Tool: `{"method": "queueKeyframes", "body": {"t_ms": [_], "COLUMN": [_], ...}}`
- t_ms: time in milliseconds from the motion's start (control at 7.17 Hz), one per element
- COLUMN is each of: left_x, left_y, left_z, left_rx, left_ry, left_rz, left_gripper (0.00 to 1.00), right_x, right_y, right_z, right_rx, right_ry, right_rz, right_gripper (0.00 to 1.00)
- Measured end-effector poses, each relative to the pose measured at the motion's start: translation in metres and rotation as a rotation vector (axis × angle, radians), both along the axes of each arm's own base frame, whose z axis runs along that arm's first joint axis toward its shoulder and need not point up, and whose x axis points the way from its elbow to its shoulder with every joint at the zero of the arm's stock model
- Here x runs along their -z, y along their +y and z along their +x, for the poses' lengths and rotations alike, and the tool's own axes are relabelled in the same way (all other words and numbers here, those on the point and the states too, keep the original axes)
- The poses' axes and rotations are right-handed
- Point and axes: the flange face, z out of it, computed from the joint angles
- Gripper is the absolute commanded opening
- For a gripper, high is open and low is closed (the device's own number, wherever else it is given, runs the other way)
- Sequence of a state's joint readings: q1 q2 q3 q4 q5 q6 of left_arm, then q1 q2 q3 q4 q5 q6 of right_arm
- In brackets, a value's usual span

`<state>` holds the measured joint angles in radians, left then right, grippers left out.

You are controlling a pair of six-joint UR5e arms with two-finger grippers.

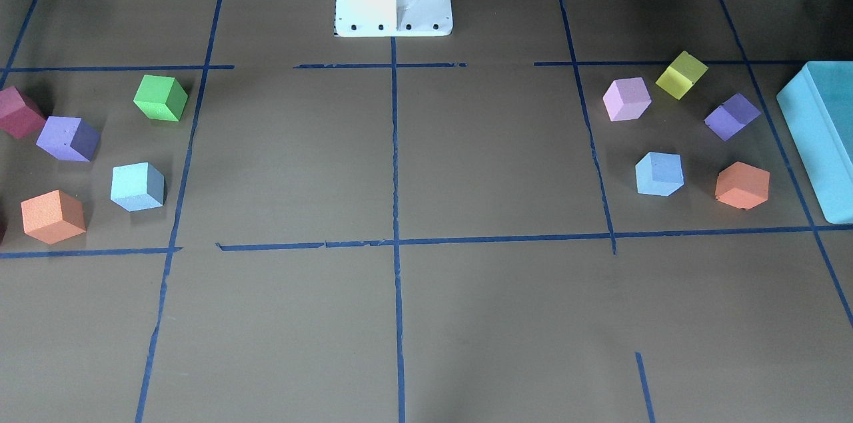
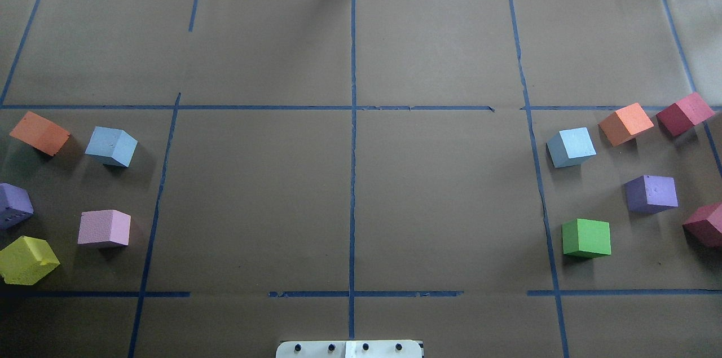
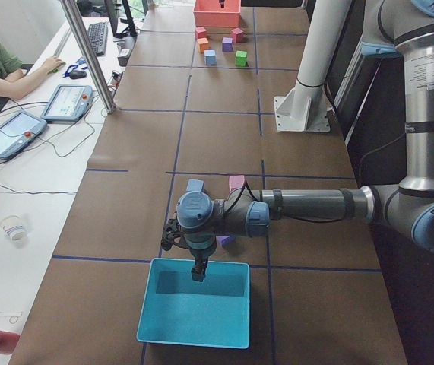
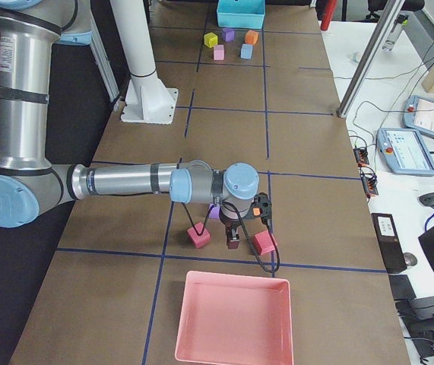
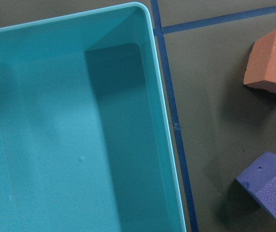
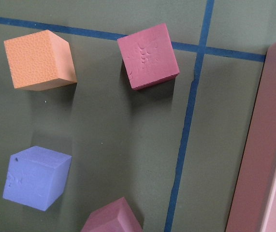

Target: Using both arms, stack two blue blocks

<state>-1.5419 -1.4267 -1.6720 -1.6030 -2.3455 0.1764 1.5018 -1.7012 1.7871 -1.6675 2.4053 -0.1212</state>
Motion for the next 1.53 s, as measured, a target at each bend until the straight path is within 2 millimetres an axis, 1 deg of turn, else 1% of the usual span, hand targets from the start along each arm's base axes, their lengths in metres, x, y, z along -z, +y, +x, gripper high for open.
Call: {"method": "queueKeyframes", "body": {"t_ms": [419, 558, 698, 837, 977, 1116, 1256, 1395, 1535], "left_x": [-0.001, -0.001, -0.001, -0.001, -0.001, -0.001, -0.001, -0.001, -0.001], "left_y": [0.001, 0.001, 0.001, 0.001, 0.001, 0.001, 0.001, 0.001, 0.002], "left_z": [0.001, 0.001, 0.001, 0.001, 0.001, 0.001, 0.001, 0.001, 0.001], "left_rx": [-0.002, -0.001, -0.001, -0.001, -0.001, -0.001, -0.001, -0.001, -0.001], "left_ry": [0.001, 0.001, 0.001, 0.001, 0.001, 0.001, 0.001, 0.001, 0.001], "left_rz": [-0.001, -0.002, -0.002, -0.002, -0.003, -0.003, -0.003, -0.003, -0.003], "left_gripper": [1.00, 1.00, 1.00, 1.00, 1.00, 1.00, 1.00, 1.00, 1.00], "right_x": [0.002, 0.009, 0.020, 0.039, 0.065, 0.091, 0.109, 0.126, 0.138], "right_y": [-0.001, -0.005, -0.011, -0.017, -0.024, -0.028, -0.028, -0.028, -0.031], "right_z": [-0.002, -0.012, -0.032, -0.062, -0.101, -0.148, -0.193, -0.229, -0.254], "right_rx": [0.005, 0.025, 0.039, 0.009, -0.046, -0.106, -0.158, -0.190, -0.200], "right_ry": [0.000, 0.000, -0.002, -0.013, -0.035, -0.046, -0.044, -0.051, -0.057], "right_rz": [0.004, 0.039, 0.081, 0.085, 0.076, 0.067, 0.066, 0.070, 0.078], "right_gripper": [1.00, 1.00, 1.00, 1.00, 1.00, 1.00, 1.00, 1.00, 1.00]}}
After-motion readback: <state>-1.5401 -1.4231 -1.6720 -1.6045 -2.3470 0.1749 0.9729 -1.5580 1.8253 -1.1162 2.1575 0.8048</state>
